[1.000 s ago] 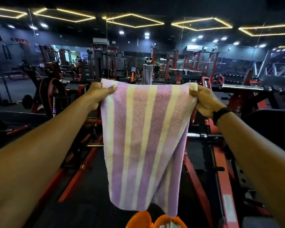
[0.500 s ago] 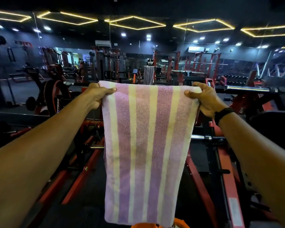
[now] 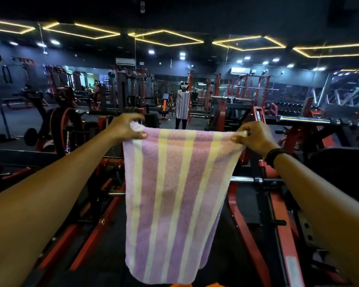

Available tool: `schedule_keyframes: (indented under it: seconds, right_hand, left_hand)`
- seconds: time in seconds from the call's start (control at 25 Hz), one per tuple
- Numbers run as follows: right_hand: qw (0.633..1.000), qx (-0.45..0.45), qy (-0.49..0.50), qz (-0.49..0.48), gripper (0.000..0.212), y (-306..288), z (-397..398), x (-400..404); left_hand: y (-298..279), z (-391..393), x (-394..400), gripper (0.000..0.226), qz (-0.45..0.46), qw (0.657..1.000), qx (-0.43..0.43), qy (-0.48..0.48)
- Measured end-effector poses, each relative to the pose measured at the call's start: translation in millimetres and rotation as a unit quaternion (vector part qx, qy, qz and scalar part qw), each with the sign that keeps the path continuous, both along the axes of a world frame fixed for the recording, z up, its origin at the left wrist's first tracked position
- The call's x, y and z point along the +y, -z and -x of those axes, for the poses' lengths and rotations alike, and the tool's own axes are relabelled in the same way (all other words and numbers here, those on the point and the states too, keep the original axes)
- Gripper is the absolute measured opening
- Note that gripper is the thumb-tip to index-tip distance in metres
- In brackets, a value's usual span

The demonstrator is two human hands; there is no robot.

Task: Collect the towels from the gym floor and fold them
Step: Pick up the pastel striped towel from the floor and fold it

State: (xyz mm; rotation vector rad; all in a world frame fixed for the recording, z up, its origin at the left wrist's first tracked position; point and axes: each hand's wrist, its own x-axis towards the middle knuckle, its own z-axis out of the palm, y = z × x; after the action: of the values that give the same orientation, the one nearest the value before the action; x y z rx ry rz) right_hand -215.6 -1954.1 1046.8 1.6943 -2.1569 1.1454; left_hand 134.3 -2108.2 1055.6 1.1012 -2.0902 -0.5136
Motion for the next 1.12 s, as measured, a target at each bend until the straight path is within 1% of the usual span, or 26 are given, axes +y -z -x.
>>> schedule_keyframes:
  seconds: [0.04,0.08,0.12,0.16,0.2,0.28,0.36,0.4,0.44,0.48,0.52,0.56,0.6,0.64,0.68,0.72,0.76,0.8,0.84,0.88,0.92,0.96,1.0,1.04,1.08,1.12]
  right_hand:
    - [1.0,0.02,0.012,0.0,0.014,3.5,-1.5,0.6]
    - [1.0,0.019,0.02,0.005,0.013,8.4,1.5,-2.2]
    - [0.999,0.015,0.027,0.01,0.014,12.6,4.7,-4.2]
    - [0.999,0.007,0.033,0.005,0.014,14.9,9.7,-5.5]
    - [0.999,-0.003,0.028,-0.017,0.017,16.2,12.9,-4.5]
    - [0.996,0.002,-0.001,-0.094,0.025,24.2,20.7,-5.1]
    - [0.973,-0.001,-0.028,-0.228,0.028,27.2,20.5,0.2]
    - [0.959,-0.009,-0.051,-0.279,0.025,24.9,19.7,3.7]
    - [0.955,-0.028,-0.082,-0.283,0.022,18.4,19.8,6.7]
    - [0.967,-0.072,-0.116,-0.213,0.016,9.4,20.3,9.8]
    - [0.97,-0.161,-0.152,-0.101,0.015,0.8,20.3,13.1]
    - [0.942,-0.279,-0.185,-0.005,0.027,-3.5,24.8,11.3]
    - [0.909,-0.359,-0.212,-0.005,0.039,-2.5,23.4,9.7]
    - [0.894,-0.373,-0.236,-0.082,0.045,10.3,18.7,5.4]
    - [0.886,-0.343,-0.251,-0.183,0.049,32.9,9.6,2.1]
    - [0.874,-0.322,-0.26,-0.254,0.054,56.0,3.0,-4.4]
    - [0.867,-0.326,-0.264,-0.27,0.064,69.1,-5.7,-8.2]
    - [0.859,-0.348,-0.271,-0.259,0.076,72.6,-12.0,-9.3]
    - [0.852,-0.389,-0.278,-0.215,0.085,70.8,-16.1,-10.1]
    - [0.844,-0.427,-0.28,-0.165,0.085,68.6,-16.0,-10.8]
    - [0.831,-0.468,-0.276,-0.121,0.075,64.5,-13.1,-12.7]
    - [0.809,-0.507,-0.278,-0.106,0.059,58.5,-12.4,-14.3]
    - [0.807,-0.507,-0.276,-0.121,0.047,53.2,-14.5,-16.3]
    - [0.817,-0.493,-0.267,-0.138,0.048,52.3,-17.0,-20.7]
    - [0.835,-0.473,-0.248,-0.131,0.064,53.3,-18.3,-25.8]
    - [0.849,-0.463,-0.228,-0.11,0.083,51.6,-21.9,-27.4]
  left_hand:
    - [3.4,-1.8,-4.1,0.054,0.032,0.997,-0.065,-0.018]
    - [6.1,-3.3,-9.0,0.031,0.058,0.991,-0.116,-0.038]
    - [8.7,-5.1,-13.1,0.021,0.072,0.986,-0.146,-0.04]
    - [11.1,-6.1,-17.1,0.025,0.057,0.986,-0.157,-0.02]
    - [14.1,-6.6,-15.8,0.028,0.021,0.986,-0.165,0.018]
    - [23.9,-6.9,-12.7,0.031,-0.062,0.973,-0.204,0.083]
    - [29.8,-4.8,-6.2,0.029,-0.154,0.935,-0.299,0.11]
    - [28.8,-2.1,-0.9,0.025,-0.181,0.923,-0.313,0.135]
    - [26.3,0.6,2.3,0.02,-0.181,0.935,-0.261,0.156]
    - [21.8,3.1,3.9,0.017,-0.167,0.963,-0.119,0.173]
    - [16.6,3.0,6.1,0.025,-0.163,0.967,0.08,0.18]
    - [13.2,2.4,6.7,0.045,-0.184,0.933,0.243,0.192]
    - [16.4,2.1,9.6,0.067,-0.22,0.903,0.298,0.216]
    - [28.1,2.5,17.7,0.084,-0.268,0.9,0.26,0.223]
    - [42.4,3.6,26.8,0.092,-0.322,0.902,0.18,0.227]
    - [52.2,5.1,36.4,0.095,-0.361,0.896,0.103,0.236]
    - [58.9,3.7,37.3,0.098,-0.369,0.899,0.066,0.227]
    - [61.3,2.1,34.5,0.1,-0.354,0.908,0.075,0.211]
    - [60.3,-0.6,28.3,0.099,-0.329,0.919,0.118,0.182]
    - [57.5,-3.8,19.0,0.094,-0.318,0.92,0.179,0.144]
    - [53.9,-8.1,9.8,0.084,-0.327,0.91,0.232,0.106]
    - [50.0,-10.8,5.2,0.069,-0.344,0.902,0.25,0.077]
    - [48.4,-11.9,0.8,0.052,-0.352,0.903,0.242,0.055]
    - [48.3,-13.0,-1.3,0.037,-0.355,0.903,0.241,0.039]
    - [47.7,-14.2,-2.1,0.025,-0.361,0.895,0.261,0.043]
    - [44.7,-16.0,0.6,0.018,-0.368,0.881,0.291,0.062]
